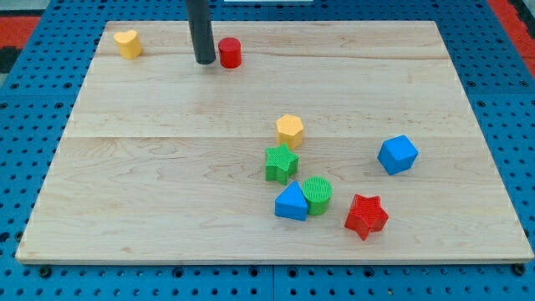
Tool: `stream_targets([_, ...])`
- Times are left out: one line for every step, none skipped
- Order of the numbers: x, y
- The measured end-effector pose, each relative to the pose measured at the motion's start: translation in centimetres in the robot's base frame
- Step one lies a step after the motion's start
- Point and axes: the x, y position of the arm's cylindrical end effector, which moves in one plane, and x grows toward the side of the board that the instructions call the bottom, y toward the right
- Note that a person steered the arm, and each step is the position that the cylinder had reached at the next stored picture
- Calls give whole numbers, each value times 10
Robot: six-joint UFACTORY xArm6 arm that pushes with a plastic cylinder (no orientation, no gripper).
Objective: Push the red circle towards the top center
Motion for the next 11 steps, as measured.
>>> stream_targets([-2, 53])
stream_targets([9, 79])
stream_targets([25, 70])
stream_targets([26, 86])
stream_targets([43, 89])
stream_targets([35, 113])
stream_targets([-1, 118])
stream_targets([5, 119])
stream_targets([22, 122])
stream_targets([23, 122])
stream_targets([23, 122])
